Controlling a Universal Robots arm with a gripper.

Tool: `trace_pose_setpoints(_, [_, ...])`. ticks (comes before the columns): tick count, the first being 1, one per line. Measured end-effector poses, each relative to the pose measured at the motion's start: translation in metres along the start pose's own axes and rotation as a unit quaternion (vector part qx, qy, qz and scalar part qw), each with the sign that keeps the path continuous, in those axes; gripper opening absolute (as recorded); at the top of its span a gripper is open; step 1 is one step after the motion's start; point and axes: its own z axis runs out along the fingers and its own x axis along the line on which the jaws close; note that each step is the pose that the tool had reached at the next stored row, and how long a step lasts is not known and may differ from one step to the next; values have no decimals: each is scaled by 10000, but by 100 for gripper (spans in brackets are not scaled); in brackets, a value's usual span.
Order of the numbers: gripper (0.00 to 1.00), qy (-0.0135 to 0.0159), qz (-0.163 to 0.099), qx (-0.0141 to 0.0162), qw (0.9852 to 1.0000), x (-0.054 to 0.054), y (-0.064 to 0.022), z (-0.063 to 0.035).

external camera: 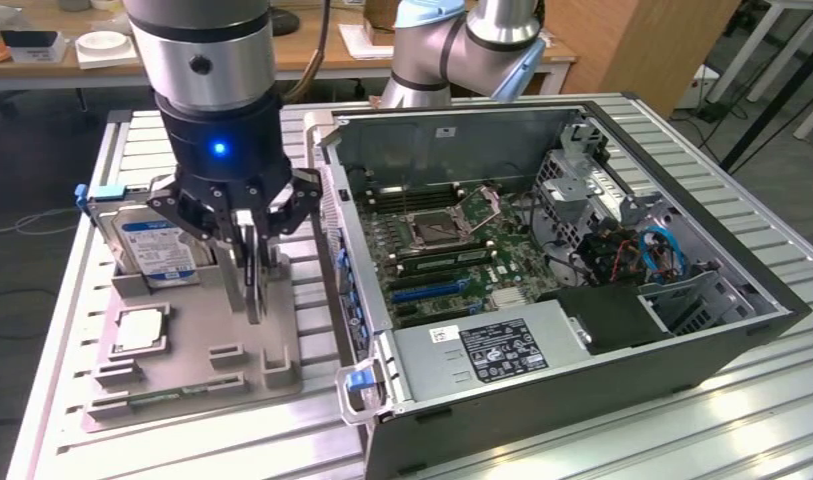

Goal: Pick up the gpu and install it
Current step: 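Pick up the gpu and move the gpu toward the slot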

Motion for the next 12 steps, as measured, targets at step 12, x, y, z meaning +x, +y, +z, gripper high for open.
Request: trace_pose_setpoints(12, [26, 7, 0, 2, 10000, 0, 1, -57])
